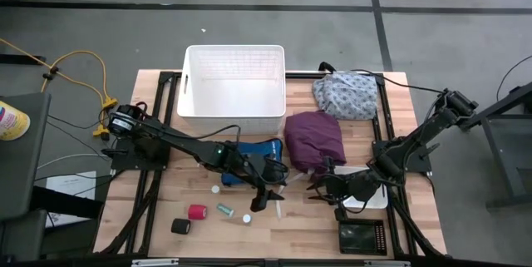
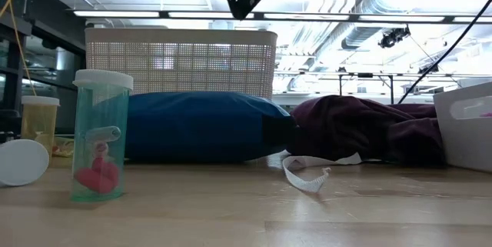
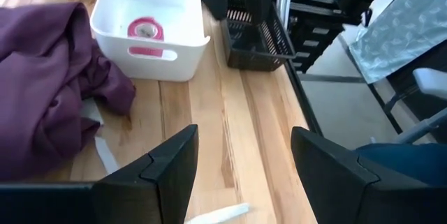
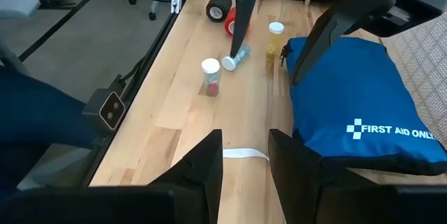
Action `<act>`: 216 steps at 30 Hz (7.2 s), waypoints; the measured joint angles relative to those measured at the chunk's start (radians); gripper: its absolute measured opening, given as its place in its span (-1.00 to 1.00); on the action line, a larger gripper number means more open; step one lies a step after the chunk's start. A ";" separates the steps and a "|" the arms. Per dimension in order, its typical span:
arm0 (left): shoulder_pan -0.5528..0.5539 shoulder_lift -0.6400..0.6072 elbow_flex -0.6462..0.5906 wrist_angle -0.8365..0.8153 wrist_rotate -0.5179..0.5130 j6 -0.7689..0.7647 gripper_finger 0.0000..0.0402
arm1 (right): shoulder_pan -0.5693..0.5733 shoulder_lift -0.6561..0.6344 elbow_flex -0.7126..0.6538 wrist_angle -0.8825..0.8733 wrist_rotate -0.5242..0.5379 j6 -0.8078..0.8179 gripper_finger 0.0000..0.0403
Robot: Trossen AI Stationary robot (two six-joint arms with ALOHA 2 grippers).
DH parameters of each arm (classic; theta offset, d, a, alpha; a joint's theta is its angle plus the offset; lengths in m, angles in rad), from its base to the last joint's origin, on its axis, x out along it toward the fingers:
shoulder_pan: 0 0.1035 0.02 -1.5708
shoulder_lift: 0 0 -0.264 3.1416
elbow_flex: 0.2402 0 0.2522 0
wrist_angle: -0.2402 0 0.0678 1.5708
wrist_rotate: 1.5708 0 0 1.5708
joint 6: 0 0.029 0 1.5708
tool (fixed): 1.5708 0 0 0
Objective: Pick & Place Medicine items
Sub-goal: Put the red bandage into the white bin
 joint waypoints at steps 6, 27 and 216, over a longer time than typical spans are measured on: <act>-0.011 -0.017 0.000 -0.137 0.000 -0.002 0.10 | 0.000 0.000 0.000 0.000 0.000 0.000 -0.49; -0.204 -0.237 -0.001 -0.626 -0.208 -0.168 0.10 | 0.000 0.000 0.000 0.016 0.000 0.000 -0.49; -0.013 -0.069 -0.398 0.636 -0.136 -0.043 -0.19 | 0.000 0.000 0.000 0.022 0.000 0.000 -0.49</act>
